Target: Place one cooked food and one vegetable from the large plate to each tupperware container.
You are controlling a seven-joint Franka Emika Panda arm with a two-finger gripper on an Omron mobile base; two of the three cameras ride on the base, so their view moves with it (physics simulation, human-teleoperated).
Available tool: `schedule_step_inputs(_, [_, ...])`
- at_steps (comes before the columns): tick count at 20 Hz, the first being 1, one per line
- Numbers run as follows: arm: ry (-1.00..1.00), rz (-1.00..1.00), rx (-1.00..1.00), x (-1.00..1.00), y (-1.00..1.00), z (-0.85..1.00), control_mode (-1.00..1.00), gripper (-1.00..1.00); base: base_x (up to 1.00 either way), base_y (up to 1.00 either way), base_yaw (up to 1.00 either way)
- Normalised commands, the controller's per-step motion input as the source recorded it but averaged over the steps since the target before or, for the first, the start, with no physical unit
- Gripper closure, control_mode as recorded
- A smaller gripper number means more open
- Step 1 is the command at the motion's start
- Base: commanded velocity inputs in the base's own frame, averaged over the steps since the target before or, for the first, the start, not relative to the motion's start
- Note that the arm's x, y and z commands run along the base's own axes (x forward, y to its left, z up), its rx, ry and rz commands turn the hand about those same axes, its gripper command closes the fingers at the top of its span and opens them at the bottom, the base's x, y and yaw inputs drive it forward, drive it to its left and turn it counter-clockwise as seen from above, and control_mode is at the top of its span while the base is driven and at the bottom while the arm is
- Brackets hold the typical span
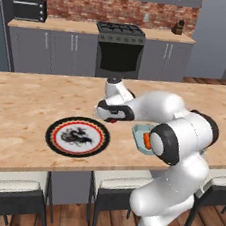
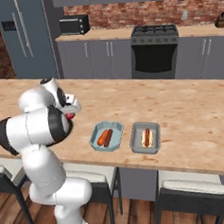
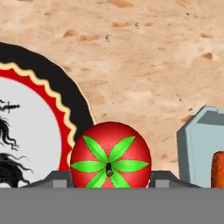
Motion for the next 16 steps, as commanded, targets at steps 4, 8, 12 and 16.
schedule_step_inputs(4, [0.0,-0.08,0.0,-0.43,-1.0,0.71,-1.0,1.0,0.0,0.0,0.0])
schedule_step_inputs(8, [0.0,-0.09,0.0,-0.37,-1.0,0.41,-1.0,1.0,0.0,0.0,0.0])
schedule_step_inputs(12, [-0.08,-0.01,0.0,-0.16,-1.0,0.05,-1.0,1.0,0.0,0.0,0.0])
schedule_step_inputs(16, [-0.11,0.0,0.0,-0.26,-1.0,0.0,-1.0,1.0,0.0,0.0,0.0])
